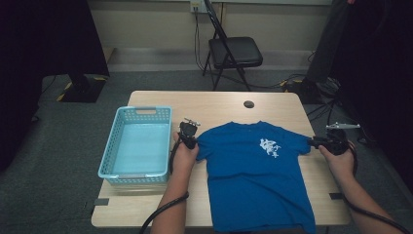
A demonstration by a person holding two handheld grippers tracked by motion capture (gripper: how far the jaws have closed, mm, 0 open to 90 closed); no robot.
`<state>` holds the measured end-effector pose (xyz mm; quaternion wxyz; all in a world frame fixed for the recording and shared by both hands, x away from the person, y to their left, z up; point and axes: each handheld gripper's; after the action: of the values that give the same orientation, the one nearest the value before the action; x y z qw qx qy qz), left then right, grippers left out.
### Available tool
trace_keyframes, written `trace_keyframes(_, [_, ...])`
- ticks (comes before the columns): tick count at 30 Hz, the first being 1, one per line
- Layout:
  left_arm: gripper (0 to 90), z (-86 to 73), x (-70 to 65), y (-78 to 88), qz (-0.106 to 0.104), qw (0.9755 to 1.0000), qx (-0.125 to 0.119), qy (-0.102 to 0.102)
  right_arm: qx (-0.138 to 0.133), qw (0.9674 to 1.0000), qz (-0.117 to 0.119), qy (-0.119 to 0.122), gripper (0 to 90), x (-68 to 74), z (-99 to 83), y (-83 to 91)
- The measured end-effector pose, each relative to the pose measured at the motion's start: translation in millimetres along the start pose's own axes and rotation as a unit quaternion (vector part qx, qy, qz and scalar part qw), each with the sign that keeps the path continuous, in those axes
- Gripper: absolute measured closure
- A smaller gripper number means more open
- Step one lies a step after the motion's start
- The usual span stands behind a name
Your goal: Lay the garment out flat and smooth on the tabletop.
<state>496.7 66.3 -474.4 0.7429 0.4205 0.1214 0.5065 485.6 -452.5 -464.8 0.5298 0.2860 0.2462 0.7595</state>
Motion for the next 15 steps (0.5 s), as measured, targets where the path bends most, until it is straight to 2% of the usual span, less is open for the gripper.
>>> trace_keyframes(4, [66.2,-2.5,-6.7,6.9,-0.034,0.9989,-0.033,0.006,0.008,0.9999,0.011,0.004,59.9,4.1,-8.1,9.9])
trace_keyframes(7, [63.6,-4.9,-15.8,6.9,-0.047,0.998,-0.042,-0.004,0.008,0.9997,0.024,0.004,58.8,7.0,-16.3,14.3])
trace_keyframes(11, [60.6,-8.0,-22.9,2.2,-0.057,0.9974,-0.044,-0.008,0.021,0.9995,0.024,0.0,59.0,8.4,-21.6,10.7])
trace_keyframes(13, [58.8,-9.1,-24.1,-0.4,-0.058,0.9974,-0.042,-0.011,0.028,0.9994,0.022,-0.003,65.2,7.8,-22.4,7.1])
trace_keyframes(15, [57.2,-10.3,-24.4,-2.5,-0.058,0.9974,-0.043,-0.011,0.033,0.9991,0.027,-0.001,79.5,6.8,-22.2,3.7])
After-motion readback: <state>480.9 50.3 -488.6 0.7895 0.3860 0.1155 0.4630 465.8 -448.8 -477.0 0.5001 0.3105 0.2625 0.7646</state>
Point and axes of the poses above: each handheld gripper's, and its own axes: y roughly backward along the jaws, z roughly out of its top, x roughly to its left, and after that the axes turned 10 degrees about -y, right-handed
